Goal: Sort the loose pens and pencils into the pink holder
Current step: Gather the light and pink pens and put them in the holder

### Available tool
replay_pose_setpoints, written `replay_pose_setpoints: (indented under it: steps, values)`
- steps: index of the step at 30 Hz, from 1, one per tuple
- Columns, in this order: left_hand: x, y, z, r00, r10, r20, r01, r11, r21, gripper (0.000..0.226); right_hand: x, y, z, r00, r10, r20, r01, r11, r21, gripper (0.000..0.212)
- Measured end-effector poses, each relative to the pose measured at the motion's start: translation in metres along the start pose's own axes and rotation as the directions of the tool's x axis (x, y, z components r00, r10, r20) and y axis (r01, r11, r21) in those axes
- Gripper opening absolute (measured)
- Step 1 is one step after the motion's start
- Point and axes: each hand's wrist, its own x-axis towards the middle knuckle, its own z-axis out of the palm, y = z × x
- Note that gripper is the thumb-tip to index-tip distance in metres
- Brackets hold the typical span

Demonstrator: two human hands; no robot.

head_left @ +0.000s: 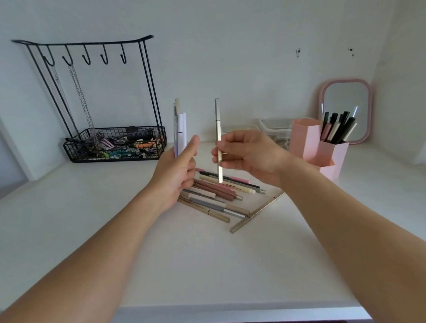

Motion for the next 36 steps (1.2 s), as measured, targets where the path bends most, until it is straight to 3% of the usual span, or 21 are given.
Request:
replay_pose_setpoints:
  steps: [3,6,9,12,14,16,18,21,23,25,29,32,34,36]
  values:
    - [-0.002,-0.003,0.004,0.997,0.034,0.072,-0.039,0.997,0.061,0.063,0.002,0.008,0.014,0.999,0.004,-0.034,-0.004,1.000,-0.013,0.003]
    - [-0.002,-0.005,0.005,0.994,0.069,0.084,-0.083,0.982,0.172,0.050,0.003,0.015,0.022,0.999,0.026,-0.028,-0.024,0.998,0.065,0.005]
    - [-0.003,-0.007,0.004,0.985,0.080,0.155,-0.116,0.964,0.238,0.051,0.003,0.021,0.026,0.998,0.039,-0.047,-0.035,0.996,0.078,0.008]
    - [-0.004,-0.008,0.004,0.979,0.056,0.194,-0.109,0.955,0.275,0.026,0.004,0.019,0.023,0.996,0.038,-0.084,-0.041,0.999,-0.027,0.017]
    - [-0.001,-0.008,0.001,0.983,0.064,0.172,-0.104,0.967,0.234,0.022,0.008,0.015,0.012,0.976,-0.046,-0.215,0.002,0.979,-0.204,0.021]
    - [0.001,-0.005,-0.003,0.993,0.078,0.088,-0.092,0.980,0.175,0.026,0.013,0.013,-0.006,0.902,-0.241,-0.359,-0.007,0.822,-0.570,0.018]
    - [0.003,-0.002,-0.006,0.998,0.068,-0.018,-0.065,0.993,0.102,0.026,0.014,0.014,-0.024,0.875,-0.311,-0.371,-0.144,0.565,-0.813,0.025]
    - [0.004,-0.001,-0.007,0.996,0.003,-0.088,-0.003,1.000,-0.003,0.030,0.013,0.023,-0.039,0.931,-0.123,-0.344,-0.305,0.259,-0.916,0.042]
    - [0.004,-0.002,-0.009,0.996,-0.014,-0.088,0.013,1.000,-0.017,0.035,0.014,0.032,-0.039,0.942,-0.019,-0.335,-0.327,0.177,-0.928,0.036]
    - [0.005,-0.002,-0.010,0.997,-0.017,-0.077,0.017,1.000,0.010,0.040,0.015,0.035,-0.038,0.938,-0.031,-0.346,-0.339,0.146,-0.930,0.021]
    - [0.005,-0.003,-0.009,0.998,-0.032,-0.060,0.034,0.998,0.046,0.046,0.018,0.036,-0.037,0.925,-0.067,-0.375,-0.364,0.133,-0.922,0.016]
    - [0.005,-0.003,-0.007,0.997,-0.055,-0.053,0.057,0.997,0.047,0.044,0.021,0.037,-0.039,0.939,-0.028,-0.343,-0.333,0.182,-0.925,0.016]
    - [0.005,-0.003,-0.006,0.997,-0.063,-0.054,0.066,0.997,0.046,0.045,0.024,0.035,-0.041,0.940,-0.010,-0.340,-0.319,0.325,-0.890,0.017]
    - [0.004,-0.003,-0.006,0.997,-0.058,-0.048,0.061,0.996,0.063,0.046,0.024,0.030,-0.036,0.936,0.009,-0.353,-0.280,0.629,-0.725,0.018]
